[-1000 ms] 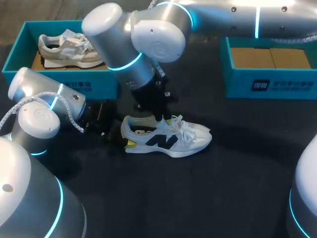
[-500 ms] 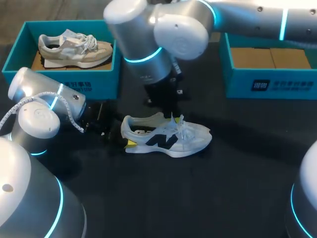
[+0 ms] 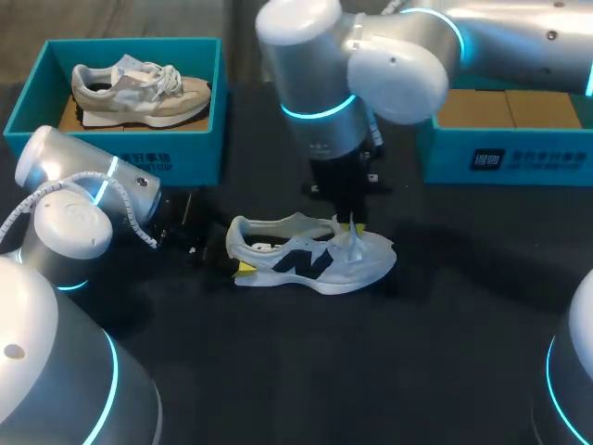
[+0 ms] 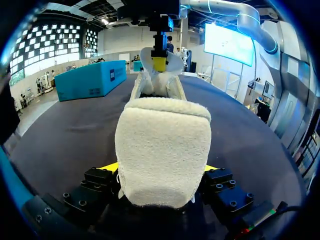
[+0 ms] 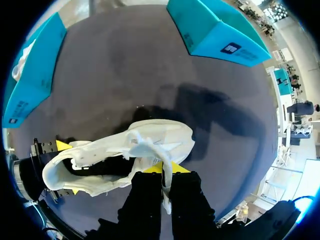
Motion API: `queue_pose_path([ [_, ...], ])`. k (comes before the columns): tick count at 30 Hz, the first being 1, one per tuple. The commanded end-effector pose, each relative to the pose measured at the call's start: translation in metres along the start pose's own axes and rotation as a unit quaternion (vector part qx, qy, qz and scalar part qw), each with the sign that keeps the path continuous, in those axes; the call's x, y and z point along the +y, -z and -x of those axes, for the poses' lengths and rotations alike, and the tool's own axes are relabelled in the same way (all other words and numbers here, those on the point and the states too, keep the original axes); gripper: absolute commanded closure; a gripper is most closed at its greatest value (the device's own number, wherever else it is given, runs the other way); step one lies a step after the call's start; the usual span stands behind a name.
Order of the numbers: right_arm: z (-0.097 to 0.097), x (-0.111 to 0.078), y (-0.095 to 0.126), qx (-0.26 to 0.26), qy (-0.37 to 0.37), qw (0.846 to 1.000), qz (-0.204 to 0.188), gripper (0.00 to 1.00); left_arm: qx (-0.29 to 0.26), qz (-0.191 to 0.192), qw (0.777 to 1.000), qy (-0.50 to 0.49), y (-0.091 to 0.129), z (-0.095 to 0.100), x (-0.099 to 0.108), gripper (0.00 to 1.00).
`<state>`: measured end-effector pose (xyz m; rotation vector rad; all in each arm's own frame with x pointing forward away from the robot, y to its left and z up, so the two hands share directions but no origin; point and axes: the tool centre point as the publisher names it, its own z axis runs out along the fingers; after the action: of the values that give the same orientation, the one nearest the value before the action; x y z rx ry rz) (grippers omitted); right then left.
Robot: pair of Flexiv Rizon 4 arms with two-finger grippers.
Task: Take the shoe out of the shoebox, open the shoe tongue, remove and reinsert the insole, then place the shoe into the shoebox
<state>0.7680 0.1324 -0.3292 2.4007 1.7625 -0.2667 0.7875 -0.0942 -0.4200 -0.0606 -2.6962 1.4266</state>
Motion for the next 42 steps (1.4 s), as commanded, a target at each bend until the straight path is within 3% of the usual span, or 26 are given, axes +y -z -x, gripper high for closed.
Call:
queue_pose_path([
  [1,0.009,-0.004,-0.011,0.034,-0.306,0.952,0.002,0.87,0.0,0.002,1.0,0.0,-0.005,0.0,0.005,1.0],
  [10,0.016,-0.002,-0.036,0.034,-0.324,0.945,-0.004,0.66,0.0,0.002,1.0,0.0,-0.005,0.0,0.005,1.0],
  [24,0.023,-0.003,-0.055,0.024,-0.341,0.94,-0.021,0.54,0.0,0.002,1.0,0.0,-0.005,0.0,0.005,1.0],
  [27,0.024,-0.005,-0.047,0.027,-0.34,0.94,-0.016,0.52,0.0,0.002,1.0,0.0,-0.005,0.0,0.005,1.0],
  [29,0.023,-0.006,-0.038,0.034,-0.334,0.942,-0.007,0.33,0.0,0.002,1.0,0.0,-0.005,0.0,0.005,1.0],
  [31,0.022,-0.007,-0.028,0.04,-0.322,0.946,0.008,0.02,0.0,0.002,1.0,0.0,-0.005,0.0,0.005,1.0],
  [42,0.016,-0.009,0.007,0.078,-0.211,0.971,0.085,0.0,0.0,0.002,1.0,0.0,-0.005,0.0,0.005,1.0],
])
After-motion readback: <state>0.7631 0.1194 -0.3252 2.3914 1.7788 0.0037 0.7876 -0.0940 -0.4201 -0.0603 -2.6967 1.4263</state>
